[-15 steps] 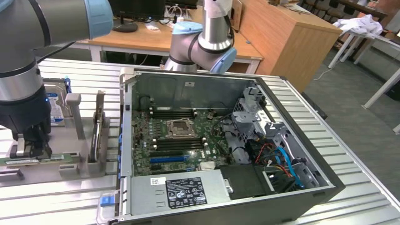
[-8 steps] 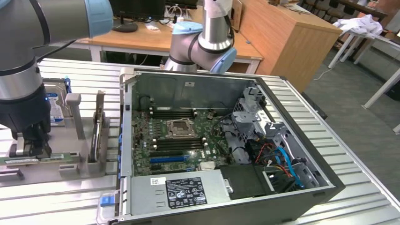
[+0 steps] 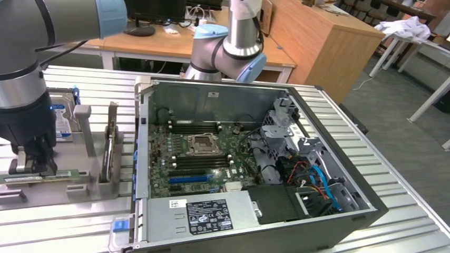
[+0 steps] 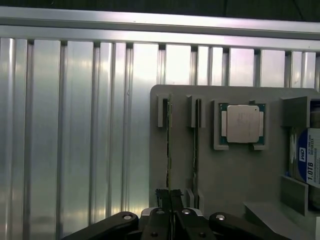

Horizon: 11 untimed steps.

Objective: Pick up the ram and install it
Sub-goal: 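Pick up the ram and move it above insertion slot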

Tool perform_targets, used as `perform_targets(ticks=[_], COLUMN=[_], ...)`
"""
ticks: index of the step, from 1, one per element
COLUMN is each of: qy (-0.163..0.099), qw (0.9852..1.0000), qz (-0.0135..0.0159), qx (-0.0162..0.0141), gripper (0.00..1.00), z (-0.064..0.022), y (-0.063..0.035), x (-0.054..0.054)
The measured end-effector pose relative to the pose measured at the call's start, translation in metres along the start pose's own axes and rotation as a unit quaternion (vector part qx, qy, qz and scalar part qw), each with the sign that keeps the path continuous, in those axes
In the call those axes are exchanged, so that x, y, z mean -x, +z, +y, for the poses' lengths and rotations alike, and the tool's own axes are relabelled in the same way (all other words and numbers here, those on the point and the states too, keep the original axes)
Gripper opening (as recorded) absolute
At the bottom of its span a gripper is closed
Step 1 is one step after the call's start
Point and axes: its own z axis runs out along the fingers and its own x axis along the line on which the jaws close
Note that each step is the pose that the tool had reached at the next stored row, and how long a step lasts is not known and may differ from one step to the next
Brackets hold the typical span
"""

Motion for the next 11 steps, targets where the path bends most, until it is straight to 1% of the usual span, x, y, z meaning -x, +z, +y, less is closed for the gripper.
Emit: perform_targets(ticks=[11], qy=[0.0], qw=[1.0], qz=[-0.0001], qx=[0.0], gripper=[0.11], z=[0.0], y=[-0.0051], x=[0.0001])
